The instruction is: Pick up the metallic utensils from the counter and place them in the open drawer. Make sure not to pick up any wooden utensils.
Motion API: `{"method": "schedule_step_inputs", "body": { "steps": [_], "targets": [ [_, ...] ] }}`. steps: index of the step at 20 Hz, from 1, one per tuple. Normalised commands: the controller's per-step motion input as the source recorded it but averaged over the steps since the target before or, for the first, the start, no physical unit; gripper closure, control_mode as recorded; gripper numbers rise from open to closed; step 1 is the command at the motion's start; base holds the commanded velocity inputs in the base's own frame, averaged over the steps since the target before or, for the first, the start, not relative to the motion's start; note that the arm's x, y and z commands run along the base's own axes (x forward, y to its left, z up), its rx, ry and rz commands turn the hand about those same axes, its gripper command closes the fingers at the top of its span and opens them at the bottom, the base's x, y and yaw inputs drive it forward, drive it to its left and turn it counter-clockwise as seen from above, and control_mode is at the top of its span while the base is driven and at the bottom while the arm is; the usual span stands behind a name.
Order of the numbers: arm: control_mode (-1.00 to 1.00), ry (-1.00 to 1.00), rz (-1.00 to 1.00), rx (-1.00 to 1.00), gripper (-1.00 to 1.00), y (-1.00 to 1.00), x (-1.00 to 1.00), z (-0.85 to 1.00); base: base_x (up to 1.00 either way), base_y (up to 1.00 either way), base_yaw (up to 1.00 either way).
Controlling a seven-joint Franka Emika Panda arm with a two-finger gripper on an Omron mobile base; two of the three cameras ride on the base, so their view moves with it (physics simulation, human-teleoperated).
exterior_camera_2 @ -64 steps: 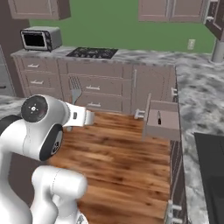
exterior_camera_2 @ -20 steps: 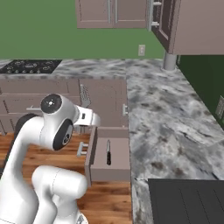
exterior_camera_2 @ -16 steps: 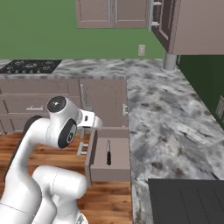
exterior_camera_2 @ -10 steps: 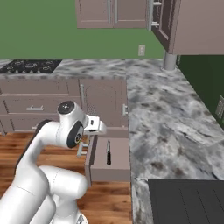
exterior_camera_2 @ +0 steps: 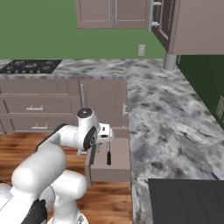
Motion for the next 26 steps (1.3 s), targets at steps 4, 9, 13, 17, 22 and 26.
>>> {"method": "schedule_step_inputs", "body": {
  "steps": [4,9,13,17,22,26],
  "targets": [
    [-1.00,0.09,0.04,0.00,1.00,-0.04,0.33,-0.27,0.00,0.00,0.00],
    [-1.00,0.09,0.00,0.00,1.00,0.00,0.43,-0.29,0.00,0.00,0.00],
    [-1.00,0.18,0.00,0.00,1.00,0.00,0.48,-0.44,0.00,0.00,0.00],
    [-1.00,0.15,0.00,0.00,1.00,-0.04,0.49,-0.45,0.00,0.00,0.00],
    [-1.00,0.08,0.00,0.00,1.00,-0.21,0.41,-0.48,0.00,0.00,0.00],
    [-1.00,0.11,0.00,0.00,1.00,-0.09,0.39,-0.56,0.00,0.00,0.00]
  ]
}}
